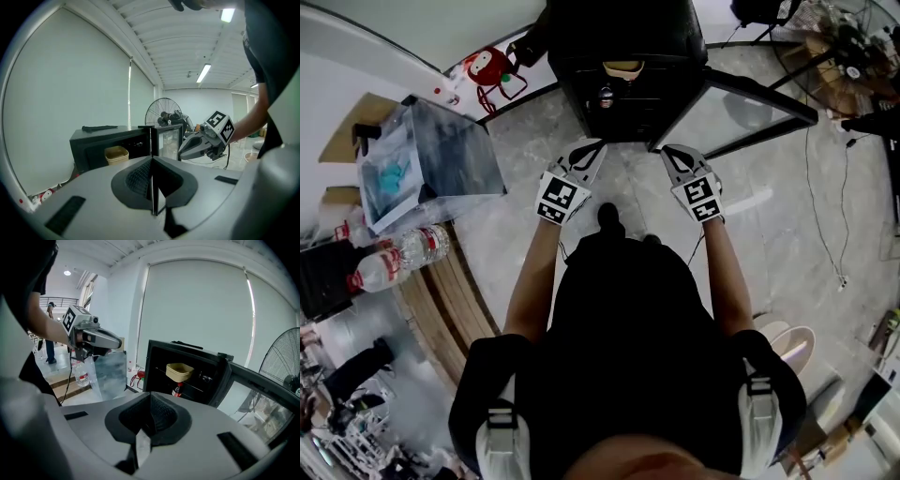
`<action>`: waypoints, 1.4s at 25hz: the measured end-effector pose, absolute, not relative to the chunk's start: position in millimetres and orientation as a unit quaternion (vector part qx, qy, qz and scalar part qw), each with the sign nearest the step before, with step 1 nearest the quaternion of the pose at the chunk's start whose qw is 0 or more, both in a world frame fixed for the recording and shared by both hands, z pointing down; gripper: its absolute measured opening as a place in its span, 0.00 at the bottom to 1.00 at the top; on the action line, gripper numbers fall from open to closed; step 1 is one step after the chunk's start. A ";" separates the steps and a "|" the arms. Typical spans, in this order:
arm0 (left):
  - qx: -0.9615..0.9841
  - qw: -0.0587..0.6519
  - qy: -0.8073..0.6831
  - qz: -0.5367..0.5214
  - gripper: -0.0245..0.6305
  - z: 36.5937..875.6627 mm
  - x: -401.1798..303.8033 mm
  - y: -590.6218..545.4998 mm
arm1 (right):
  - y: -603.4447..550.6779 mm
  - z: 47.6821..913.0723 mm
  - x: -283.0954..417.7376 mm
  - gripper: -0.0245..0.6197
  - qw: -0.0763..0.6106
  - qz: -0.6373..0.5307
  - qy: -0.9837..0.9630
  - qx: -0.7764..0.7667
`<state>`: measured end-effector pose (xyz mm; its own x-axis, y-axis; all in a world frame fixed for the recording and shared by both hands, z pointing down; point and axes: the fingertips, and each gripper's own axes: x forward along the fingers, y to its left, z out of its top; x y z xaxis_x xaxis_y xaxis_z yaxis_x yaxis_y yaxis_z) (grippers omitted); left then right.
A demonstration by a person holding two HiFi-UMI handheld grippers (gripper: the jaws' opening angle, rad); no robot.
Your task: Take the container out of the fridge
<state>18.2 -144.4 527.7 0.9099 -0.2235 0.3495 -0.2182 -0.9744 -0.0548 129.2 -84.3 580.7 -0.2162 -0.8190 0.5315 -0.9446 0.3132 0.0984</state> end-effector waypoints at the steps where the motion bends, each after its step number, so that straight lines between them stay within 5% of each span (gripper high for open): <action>1: -0.978 0.006 0.110 -0.178 0.07 527.0 16.3 -151.0 | -90.7 580.9 126.5 0.04 0.252 0.124 -0.768 0.575; 35: -0.971 -0.007 0.154 -0.181 0.07 542.7 0.0 -251.4 | -227.2 573.6 121.0 0.04 0.280 0.056 -0.795 0.535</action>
